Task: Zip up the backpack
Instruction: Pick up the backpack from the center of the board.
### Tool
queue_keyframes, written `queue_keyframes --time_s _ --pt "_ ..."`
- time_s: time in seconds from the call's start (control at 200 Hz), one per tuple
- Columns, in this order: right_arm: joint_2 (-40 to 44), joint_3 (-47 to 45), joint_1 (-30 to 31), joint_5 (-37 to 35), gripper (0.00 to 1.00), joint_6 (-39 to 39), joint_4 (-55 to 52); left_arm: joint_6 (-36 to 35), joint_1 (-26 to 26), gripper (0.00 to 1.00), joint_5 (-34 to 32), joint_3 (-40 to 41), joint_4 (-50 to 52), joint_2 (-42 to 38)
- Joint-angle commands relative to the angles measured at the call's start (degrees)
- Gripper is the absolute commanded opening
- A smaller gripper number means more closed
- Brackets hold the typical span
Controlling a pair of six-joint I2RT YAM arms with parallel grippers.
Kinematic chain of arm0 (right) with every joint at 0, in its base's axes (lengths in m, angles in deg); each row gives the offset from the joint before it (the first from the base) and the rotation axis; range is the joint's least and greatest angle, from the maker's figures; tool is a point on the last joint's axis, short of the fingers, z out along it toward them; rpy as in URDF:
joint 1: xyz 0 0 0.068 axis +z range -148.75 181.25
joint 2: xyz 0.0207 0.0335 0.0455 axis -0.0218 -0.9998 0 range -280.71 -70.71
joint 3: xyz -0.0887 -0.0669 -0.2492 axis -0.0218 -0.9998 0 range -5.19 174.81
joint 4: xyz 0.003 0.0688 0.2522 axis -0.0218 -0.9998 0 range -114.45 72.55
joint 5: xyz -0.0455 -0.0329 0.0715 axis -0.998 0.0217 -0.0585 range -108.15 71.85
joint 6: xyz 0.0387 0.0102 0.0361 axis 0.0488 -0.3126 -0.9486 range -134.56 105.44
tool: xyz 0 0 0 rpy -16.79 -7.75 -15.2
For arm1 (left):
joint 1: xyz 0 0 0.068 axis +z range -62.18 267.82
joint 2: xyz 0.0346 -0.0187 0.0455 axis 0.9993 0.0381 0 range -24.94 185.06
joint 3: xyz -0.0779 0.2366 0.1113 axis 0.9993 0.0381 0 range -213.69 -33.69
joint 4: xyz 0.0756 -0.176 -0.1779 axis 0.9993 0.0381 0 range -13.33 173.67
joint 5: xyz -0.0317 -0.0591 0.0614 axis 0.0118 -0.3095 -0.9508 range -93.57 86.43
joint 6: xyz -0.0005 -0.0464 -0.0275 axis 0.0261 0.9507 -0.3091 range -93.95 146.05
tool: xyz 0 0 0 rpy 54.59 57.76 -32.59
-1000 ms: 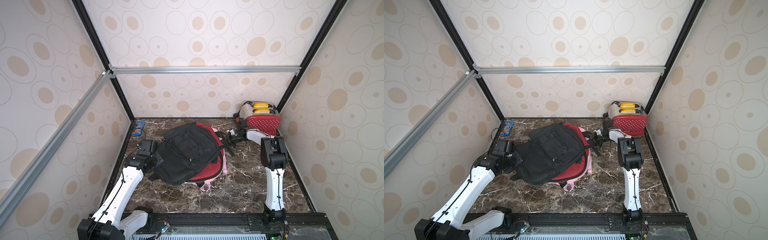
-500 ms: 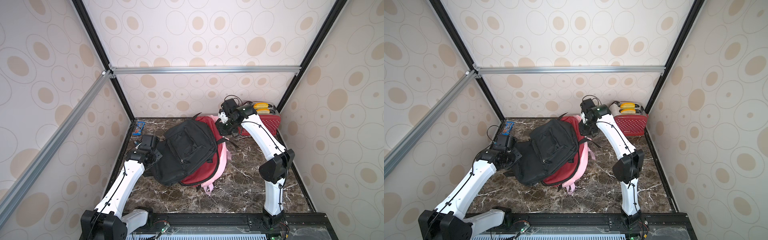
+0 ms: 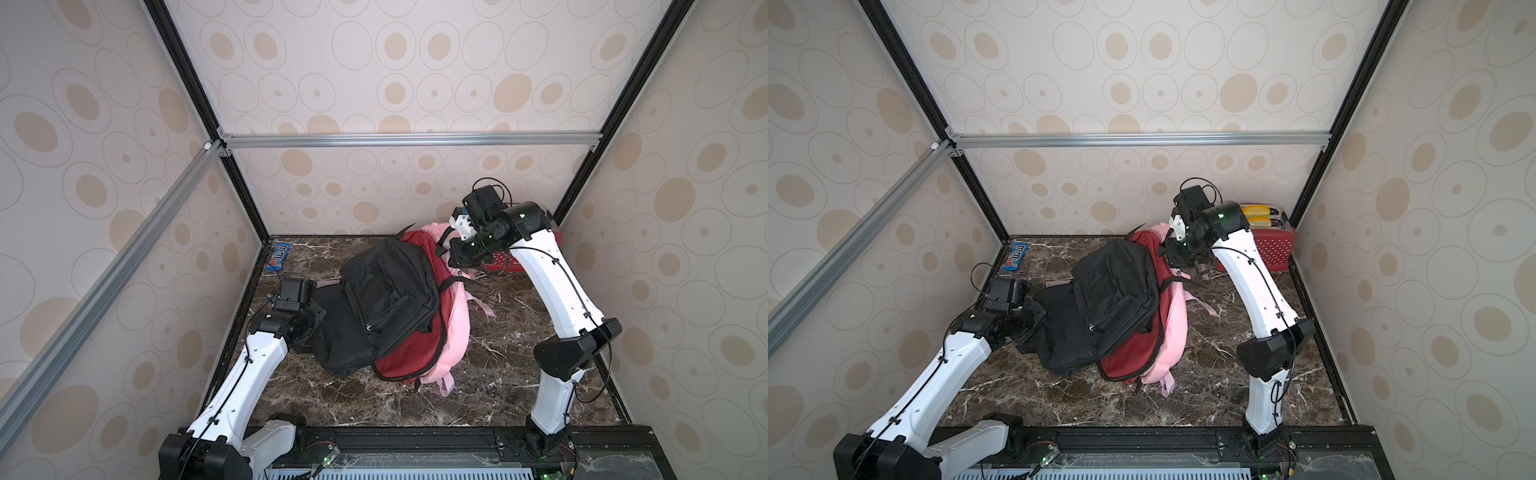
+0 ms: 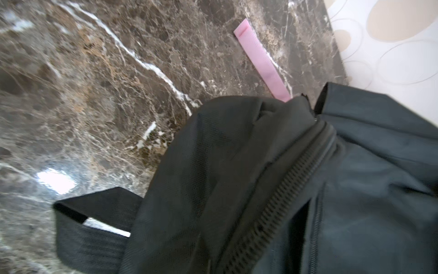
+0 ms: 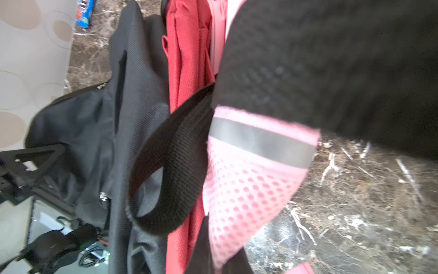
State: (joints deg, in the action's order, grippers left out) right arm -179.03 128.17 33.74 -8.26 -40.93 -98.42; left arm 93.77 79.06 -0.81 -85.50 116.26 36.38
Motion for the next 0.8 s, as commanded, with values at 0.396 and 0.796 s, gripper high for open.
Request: queue_keyframes --time_s 0.396,0.796 --pt "3.3 12.7 -0.9 13.4 0.00 -3.9 -2.9 0.5 0.1 0.00 2.4 -12.8 -5.1 -1.6" --pt "11.8 18.4 0.7 -9.1 0.00 -2.3 -13.9 0.1 0.1 0.00 0.1 -14.7 -1.9 -0.7"
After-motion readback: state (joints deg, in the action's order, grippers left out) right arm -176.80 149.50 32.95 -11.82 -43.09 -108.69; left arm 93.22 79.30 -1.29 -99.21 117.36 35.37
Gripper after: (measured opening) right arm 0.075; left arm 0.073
